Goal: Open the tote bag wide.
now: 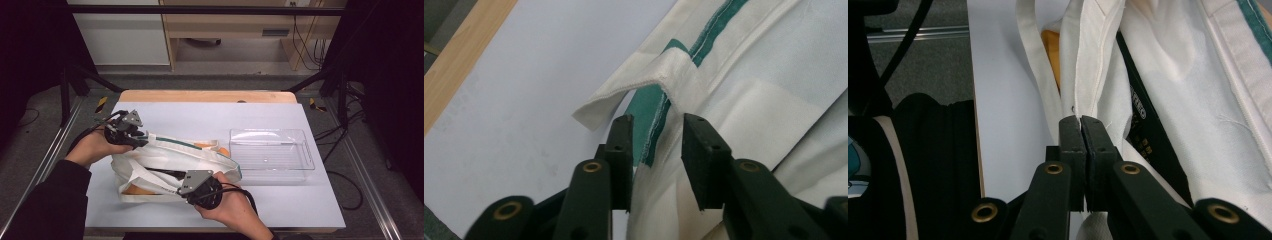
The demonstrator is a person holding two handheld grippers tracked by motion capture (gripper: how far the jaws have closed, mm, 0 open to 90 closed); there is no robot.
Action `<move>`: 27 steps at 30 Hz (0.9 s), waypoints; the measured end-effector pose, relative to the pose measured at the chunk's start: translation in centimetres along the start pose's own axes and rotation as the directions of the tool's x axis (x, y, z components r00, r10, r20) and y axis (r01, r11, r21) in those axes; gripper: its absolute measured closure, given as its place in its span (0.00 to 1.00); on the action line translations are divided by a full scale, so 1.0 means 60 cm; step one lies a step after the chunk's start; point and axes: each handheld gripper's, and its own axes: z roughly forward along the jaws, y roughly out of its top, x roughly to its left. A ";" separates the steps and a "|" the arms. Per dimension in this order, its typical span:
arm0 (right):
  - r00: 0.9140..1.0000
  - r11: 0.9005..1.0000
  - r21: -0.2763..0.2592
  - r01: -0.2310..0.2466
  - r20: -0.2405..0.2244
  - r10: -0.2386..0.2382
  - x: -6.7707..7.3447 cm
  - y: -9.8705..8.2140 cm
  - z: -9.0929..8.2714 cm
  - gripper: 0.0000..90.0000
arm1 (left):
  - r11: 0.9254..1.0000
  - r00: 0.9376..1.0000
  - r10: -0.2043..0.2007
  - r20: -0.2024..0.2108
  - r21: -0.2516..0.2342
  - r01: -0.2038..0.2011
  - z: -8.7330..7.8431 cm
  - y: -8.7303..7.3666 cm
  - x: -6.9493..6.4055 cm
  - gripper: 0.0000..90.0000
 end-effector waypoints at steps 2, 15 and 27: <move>1.000 1.000 0.003 0.005 0.000 -0.005 0.002 -0.002 0.001 0.99 | 1.000 1.000 0.007 -0.017 0.020 -0.007 0.000 0.003 -0.002 0.87; 0.997 0.999 0.016 0.037 -0.064 -0.035 0.030 0.004 -0.012 1.00 | 0.983 0.980 -0.127 -0.151 -0.153 0.104 -0.065 0.046 0.026 0.98; 0.991 0.996 0.089 0.022 -0.131 -0.010 0.034 -0.031 0.035 1.00 | 0.967 0.947 -0.213 -0.239 -0.191 0.169 0.023 0.042 0.064 0.98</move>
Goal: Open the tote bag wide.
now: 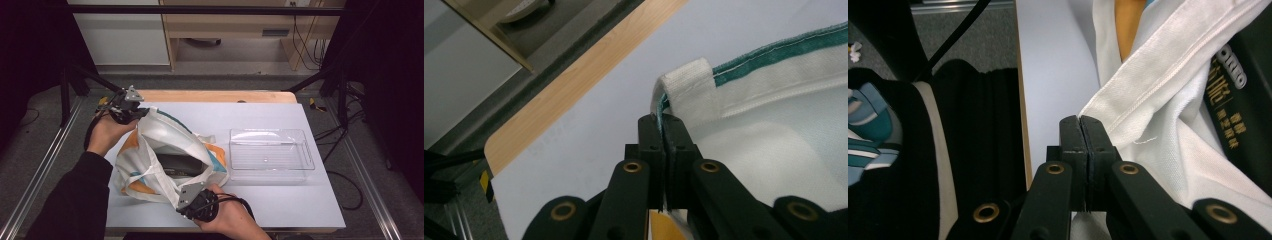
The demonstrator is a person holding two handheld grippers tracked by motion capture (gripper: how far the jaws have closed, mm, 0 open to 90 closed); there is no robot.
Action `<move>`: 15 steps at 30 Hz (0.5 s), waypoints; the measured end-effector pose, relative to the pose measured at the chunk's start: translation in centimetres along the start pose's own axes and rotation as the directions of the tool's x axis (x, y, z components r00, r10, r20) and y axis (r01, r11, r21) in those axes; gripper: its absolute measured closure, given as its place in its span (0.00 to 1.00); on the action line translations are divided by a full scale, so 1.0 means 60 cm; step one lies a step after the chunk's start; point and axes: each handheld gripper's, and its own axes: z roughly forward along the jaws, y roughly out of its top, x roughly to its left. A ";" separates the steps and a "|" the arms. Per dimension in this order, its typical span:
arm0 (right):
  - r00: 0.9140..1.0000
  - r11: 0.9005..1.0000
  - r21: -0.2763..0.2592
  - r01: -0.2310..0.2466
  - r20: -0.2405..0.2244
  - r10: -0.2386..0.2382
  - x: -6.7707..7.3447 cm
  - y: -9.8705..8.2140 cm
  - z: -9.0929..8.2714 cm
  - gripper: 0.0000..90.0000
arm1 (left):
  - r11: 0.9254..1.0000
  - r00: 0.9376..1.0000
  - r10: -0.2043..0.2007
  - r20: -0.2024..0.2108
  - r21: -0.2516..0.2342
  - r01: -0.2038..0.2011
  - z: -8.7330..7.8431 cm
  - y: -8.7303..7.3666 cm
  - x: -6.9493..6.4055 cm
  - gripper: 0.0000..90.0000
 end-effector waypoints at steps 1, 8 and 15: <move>1.000 1.000 0.008 -0.002 -0.002 0.002 -0.001 -0.003 0.003 1.00 | 1.000 1.000 -0.008 0.004 0.006 0.008 0.012 -0.005 -0.001 0.98; 1.000 1.000 -0.016 -0.024 0.004 0.024 -0.006 -0.017 0.014 0.99 | 0.999 0.999 -0.034 0.015 -0.026 0.035 0.032 -0.033 -0.012 0.98; 0.999 0.997 -0.056 -0.044 0.023 0.045 -0.004 -0.026 0.009 0.82 | 0.994 1.000 -0.025 -0.020 -0.103 0.022 -0.013 -0.036 -0.039 0.76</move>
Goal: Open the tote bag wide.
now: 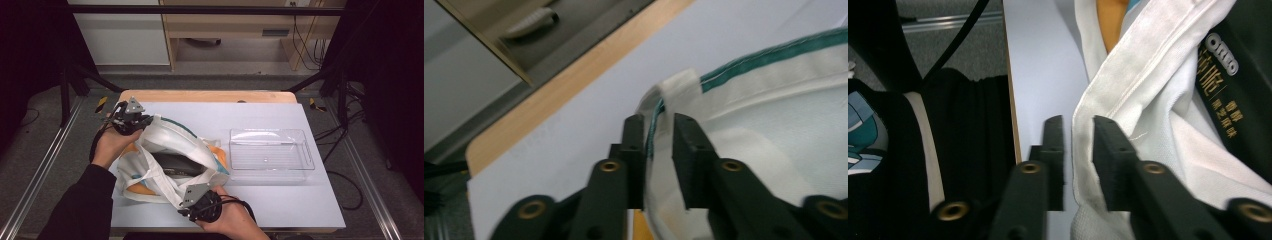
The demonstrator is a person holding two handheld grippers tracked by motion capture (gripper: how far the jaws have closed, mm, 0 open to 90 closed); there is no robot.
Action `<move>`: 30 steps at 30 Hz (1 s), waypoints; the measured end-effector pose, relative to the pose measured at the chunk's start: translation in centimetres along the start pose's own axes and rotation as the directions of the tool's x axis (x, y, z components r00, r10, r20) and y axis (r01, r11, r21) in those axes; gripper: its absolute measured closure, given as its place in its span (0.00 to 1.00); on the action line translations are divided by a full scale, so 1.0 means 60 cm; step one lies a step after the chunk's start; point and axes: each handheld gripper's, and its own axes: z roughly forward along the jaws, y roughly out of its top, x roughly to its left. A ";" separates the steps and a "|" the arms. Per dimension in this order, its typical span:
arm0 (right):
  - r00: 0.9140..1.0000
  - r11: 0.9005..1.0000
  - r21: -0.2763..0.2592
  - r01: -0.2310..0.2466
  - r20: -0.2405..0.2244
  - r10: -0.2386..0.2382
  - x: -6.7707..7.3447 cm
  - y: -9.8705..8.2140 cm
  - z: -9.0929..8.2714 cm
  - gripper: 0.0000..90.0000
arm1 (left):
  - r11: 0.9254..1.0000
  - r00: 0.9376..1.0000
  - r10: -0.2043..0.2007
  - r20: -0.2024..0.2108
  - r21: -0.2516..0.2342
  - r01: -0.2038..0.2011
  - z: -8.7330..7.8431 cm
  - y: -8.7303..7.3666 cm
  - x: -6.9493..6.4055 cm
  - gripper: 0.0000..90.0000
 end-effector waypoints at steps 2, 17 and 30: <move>1.000 1.000 -0.029 -0.001 0.015 0.001 0.000 0.001 -0.004 0.72 | 0.999 1.000 0.022 -0.019 -0.030 -0.022 -0.020 0.001 -0.010 0.73; 0.985 0.993 -0.119 -0.025 0.165 0.045 -0.016 0.027 -0.059 0.42 | 0.981 0.988 -0.079 -0.132 -0.189 0.053 -0.133 -0.076 -0.118 0.32; 0.970 0.988 -0.152 -0.024 0.237 0.060 -0.024 0.051 -0.104 0.39 | 0.980 0.981 -0.084 -0.172 -0.192 0.050 -0.140 -0.119 -0.178 0.20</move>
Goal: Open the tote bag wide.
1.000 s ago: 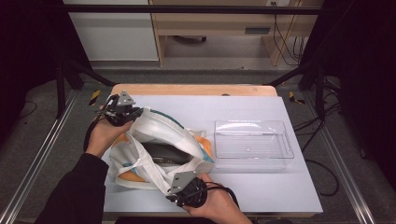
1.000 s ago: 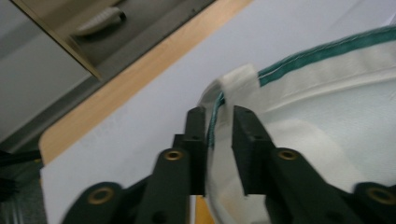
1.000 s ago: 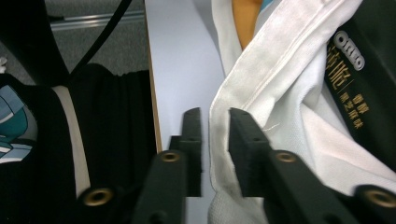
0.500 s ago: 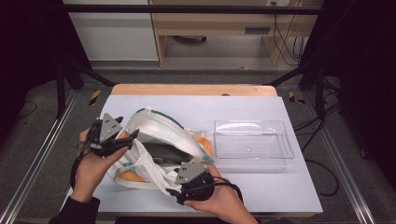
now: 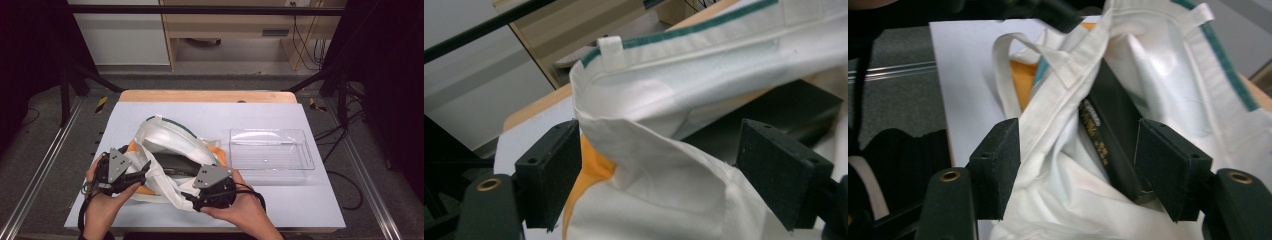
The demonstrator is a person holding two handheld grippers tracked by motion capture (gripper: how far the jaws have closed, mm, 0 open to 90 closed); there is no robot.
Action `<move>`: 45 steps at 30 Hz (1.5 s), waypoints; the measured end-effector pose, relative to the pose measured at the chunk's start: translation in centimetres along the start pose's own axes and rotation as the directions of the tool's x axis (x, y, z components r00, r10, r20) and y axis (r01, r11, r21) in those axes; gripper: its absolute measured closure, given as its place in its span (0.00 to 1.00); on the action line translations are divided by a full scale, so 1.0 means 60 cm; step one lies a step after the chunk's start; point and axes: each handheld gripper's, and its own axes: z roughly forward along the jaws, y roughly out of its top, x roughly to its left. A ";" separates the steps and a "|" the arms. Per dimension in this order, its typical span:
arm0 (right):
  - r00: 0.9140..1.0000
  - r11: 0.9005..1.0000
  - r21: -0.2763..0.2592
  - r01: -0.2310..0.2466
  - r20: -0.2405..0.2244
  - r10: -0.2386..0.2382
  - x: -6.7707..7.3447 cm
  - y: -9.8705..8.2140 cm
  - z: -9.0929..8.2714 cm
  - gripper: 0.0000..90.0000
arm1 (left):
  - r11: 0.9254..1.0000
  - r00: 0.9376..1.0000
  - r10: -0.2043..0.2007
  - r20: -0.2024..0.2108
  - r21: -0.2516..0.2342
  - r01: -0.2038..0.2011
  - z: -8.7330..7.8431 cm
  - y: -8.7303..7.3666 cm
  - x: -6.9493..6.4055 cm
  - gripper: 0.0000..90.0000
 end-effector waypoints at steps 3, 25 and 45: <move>0.999 1.000 0.005 0.006 0.036 -0.006 -0.008 0.013 -0.010 0.39 | 0.999 0.999 -0.046 0.004 0.003 0.046 -0.002 -0.011 -0.007 0.20; 0.999 0.940 0.338 -0.035 0.028 0.027 -0.173 0.102 0.134 0.18 | 0.997 0.994 -0.055 0.090 0.049 0.051 0.025 -0.042 -0.028 0.28; 0.988 0.842 0.528 0.112 0.034 -0.153 -0.133 0.064 0.161 0.80 | 0.996 0.981 -0.042 0.190 0.082 0.026 0.030 -0.054 -0.042 0.80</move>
